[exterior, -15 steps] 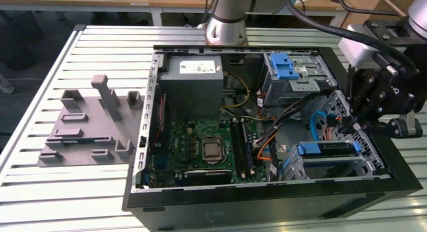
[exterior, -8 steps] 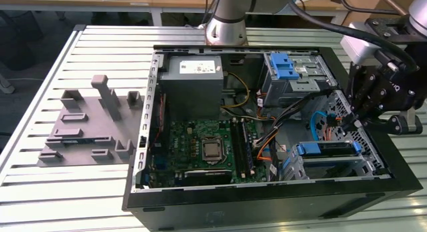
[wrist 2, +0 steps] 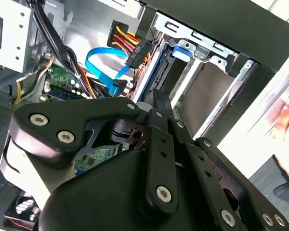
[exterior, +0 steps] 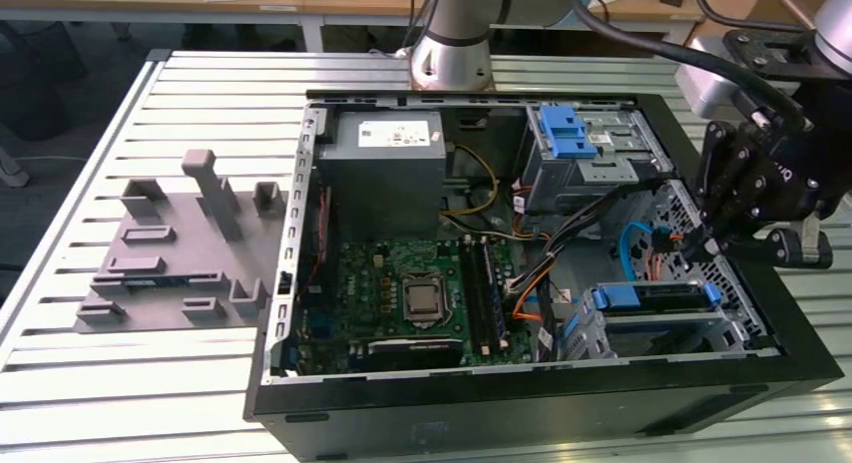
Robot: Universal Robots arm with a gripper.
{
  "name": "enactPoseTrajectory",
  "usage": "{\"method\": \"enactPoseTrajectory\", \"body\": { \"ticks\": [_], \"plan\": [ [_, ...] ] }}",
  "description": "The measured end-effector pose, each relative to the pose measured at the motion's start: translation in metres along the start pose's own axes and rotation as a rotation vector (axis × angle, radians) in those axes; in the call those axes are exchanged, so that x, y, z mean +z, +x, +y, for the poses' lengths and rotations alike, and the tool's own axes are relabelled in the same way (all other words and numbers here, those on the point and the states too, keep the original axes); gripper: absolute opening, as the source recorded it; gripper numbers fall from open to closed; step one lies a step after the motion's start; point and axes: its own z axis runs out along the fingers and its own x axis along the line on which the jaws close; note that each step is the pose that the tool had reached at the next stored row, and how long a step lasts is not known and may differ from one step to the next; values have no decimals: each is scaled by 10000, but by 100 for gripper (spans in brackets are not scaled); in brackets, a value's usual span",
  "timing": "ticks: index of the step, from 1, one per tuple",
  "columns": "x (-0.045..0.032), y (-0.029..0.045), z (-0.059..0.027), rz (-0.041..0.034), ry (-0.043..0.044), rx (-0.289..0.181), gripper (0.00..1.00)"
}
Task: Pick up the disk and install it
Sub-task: 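Insert the first disk wire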
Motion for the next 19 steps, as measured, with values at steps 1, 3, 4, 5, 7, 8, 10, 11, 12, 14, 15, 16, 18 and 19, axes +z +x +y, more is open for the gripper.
{"method": "enactPoseTrajectory", "body": {
  "ticks": [1,3,4,5,7,8,10,11,12,14,15,16,18,19],
  "plan": [
    [2,-11,-13,2,1,16,11],
    [9,-41,-38,0,1,18,11],
    [13,-59,-50,-1,1,18,11],
    [15,-78,-62,0,1,19,11],
    [19,-109,-90,0,0,18,11],
    [22,-122,-102,-1,0,19,11],
    [26,-147,-128,-2,0,19,11],
    [26,-157,-141,-1,0,18,11],
    [27,-164,-150,-1,0,20,11],
    [28,-180,-161,1,2,96,11],
    [29,-184,-162,3,4,178,11],
    [30,-186,-163,6,7,275,11],
    [31,-193,-166,13,12,476,11],
    [31,-196,-166,15,14,576,11]
  ]
}}
